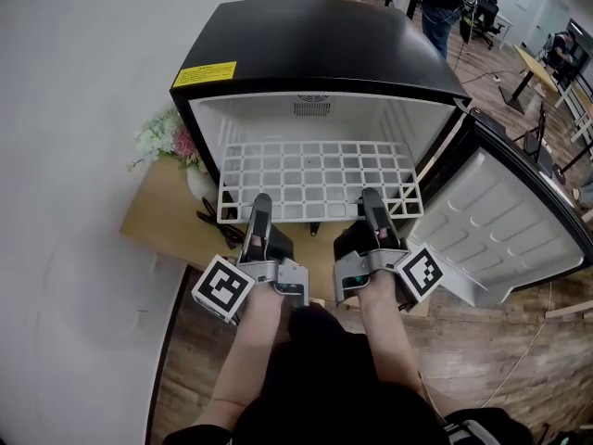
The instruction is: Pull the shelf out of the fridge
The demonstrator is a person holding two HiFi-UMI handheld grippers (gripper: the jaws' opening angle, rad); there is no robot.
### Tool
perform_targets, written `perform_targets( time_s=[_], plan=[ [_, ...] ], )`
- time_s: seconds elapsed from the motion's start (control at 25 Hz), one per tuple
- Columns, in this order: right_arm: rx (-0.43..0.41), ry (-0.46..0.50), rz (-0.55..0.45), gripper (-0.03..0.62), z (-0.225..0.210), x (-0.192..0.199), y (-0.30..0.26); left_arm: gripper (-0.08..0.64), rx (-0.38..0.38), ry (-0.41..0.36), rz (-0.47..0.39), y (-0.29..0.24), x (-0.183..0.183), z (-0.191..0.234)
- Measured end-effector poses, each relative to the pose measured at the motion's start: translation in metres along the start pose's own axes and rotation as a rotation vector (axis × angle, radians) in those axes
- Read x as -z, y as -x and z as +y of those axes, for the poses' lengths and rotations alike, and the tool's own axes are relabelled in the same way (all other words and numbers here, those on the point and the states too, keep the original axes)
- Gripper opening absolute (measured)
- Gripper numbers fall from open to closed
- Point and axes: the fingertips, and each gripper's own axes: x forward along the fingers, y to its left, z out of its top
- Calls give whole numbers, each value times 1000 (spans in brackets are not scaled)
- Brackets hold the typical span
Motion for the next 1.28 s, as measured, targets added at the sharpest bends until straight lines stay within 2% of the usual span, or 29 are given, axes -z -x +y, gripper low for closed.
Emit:
perform_targets(
  time_s=[0.12, 0.56, 0.96, 1.28],
  plan=[
    [-8, 21, 12, 144, 0, 0, 1, 104, 16, -29, -6, 1, -3, -4],
    [-6, 10, 43, 164, -1, 9, 16, 118, 34, -25, 4, 14, 2, -9],
    [-5, 29, 104, 183, -1, 20, 30, 179, 51, -97, 91, 25, 15, -12],
    [-10, 67, 137, 189, -5, 16, 46, 196, 53, -251, 209, 39, 42, -4]
  ],
)
